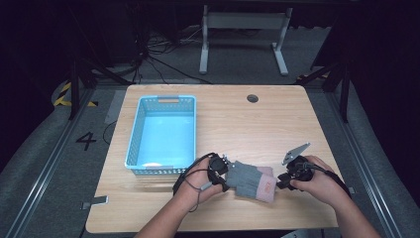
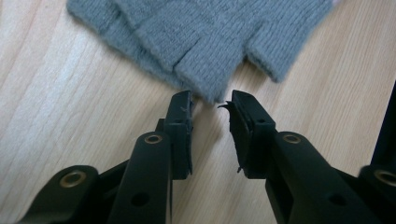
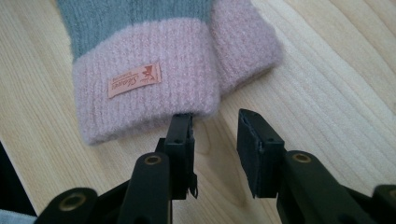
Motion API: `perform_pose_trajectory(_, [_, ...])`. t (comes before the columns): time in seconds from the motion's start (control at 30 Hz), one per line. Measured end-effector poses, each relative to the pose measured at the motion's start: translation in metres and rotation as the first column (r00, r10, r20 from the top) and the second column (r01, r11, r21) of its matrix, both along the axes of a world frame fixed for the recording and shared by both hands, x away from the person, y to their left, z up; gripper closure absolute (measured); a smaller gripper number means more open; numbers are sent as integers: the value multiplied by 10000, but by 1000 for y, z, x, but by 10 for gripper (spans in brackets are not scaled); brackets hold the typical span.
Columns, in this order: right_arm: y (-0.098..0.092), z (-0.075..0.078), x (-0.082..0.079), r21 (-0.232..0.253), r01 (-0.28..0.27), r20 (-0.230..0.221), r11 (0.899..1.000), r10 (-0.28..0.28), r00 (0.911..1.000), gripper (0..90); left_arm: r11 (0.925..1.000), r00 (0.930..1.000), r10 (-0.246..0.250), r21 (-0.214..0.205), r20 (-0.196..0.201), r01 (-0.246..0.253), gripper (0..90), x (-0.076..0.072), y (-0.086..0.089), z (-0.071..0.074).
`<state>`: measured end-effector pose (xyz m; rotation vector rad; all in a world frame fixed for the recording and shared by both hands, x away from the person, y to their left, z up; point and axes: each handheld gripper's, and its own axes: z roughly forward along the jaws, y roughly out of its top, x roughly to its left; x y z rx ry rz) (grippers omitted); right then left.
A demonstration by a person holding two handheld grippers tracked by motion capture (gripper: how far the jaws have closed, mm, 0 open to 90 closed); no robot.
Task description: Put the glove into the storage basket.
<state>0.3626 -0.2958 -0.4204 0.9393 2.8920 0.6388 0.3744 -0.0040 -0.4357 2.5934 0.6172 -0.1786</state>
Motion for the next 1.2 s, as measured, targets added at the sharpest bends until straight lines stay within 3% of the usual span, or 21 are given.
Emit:
perform_pose_trajectory(0.47, [3,0,-1,-9,-104,85,9999,105,9999,703,9989,9996,82,450,263,-94,816,-1,-7,-1])
perform_pose_trajectory(0.57, [5,2,-2,34,-180,135,9998,180,9997,793,9991,9997,55,412,257,-66,875,-2,-7,0])
perform_pose_trajectory(0.7, [8,4,-4,-81,-236,212,9997,238,9995,860,9988,9992,14,488,405,-34,888,-2,-8,0])
perform_pose_trajectory(1.2, [4,29,-5,695,178,708,9974,-228,9972,876,10000,9975,-43,11,707,42,893,-15,0,27])
